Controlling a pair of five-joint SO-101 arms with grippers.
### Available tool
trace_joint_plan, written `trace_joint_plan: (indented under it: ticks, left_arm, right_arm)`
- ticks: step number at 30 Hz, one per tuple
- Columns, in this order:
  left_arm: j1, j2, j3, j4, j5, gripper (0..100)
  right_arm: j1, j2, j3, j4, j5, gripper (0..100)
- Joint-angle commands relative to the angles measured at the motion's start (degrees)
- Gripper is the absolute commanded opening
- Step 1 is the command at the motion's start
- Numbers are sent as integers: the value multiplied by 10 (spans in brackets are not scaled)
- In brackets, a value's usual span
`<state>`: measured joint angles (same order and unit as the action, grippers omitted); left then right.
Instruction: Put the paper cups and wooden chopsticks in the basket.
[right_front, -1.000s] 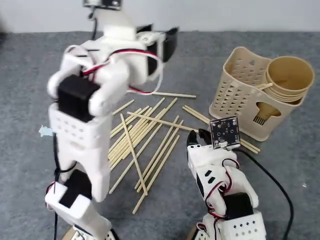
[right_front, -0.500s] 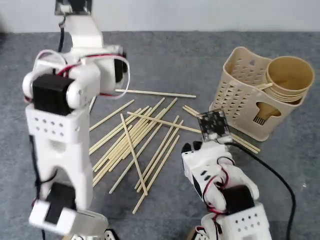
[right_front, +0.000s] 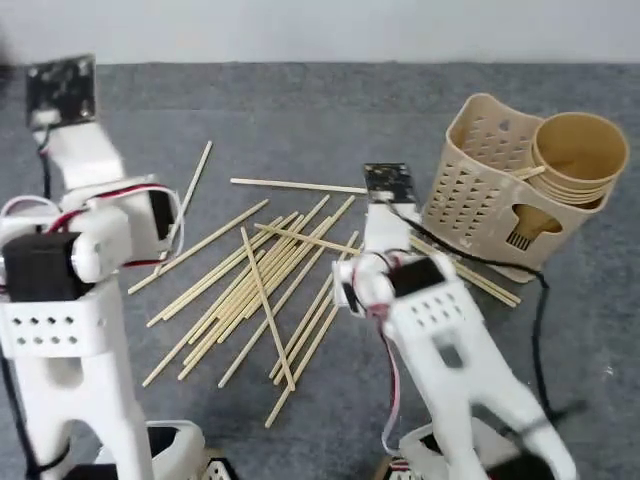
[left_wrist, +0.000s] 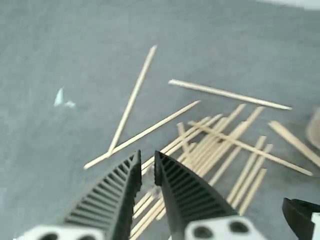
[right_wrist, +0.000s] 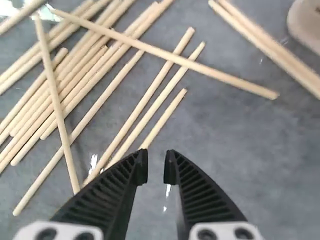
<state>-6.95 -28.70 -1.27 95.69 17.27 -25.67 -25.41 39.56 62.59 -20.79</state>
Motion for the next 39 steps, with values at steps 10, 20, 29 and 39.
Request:
trace_joint_plan:
  ticks: [10, 20, 29, 39]
  left_arm:
    - [-107, -77, 222, -111, -53, 41]
    - [-149, -132, 409, -208, -53, 41]
    - [-149, -166, 502, -239, -53, 41]
    - [-147, -171, 540, -239, -53, 41]
  right_arm:
    - [-13, 240, -208, 5, -41, 216]
    - [-12, 303, -302, 0, 287, 207]
    - [-12, 405, -382, 5, 383, 206]
    - [19, 547, -482, 7, 387, 203]
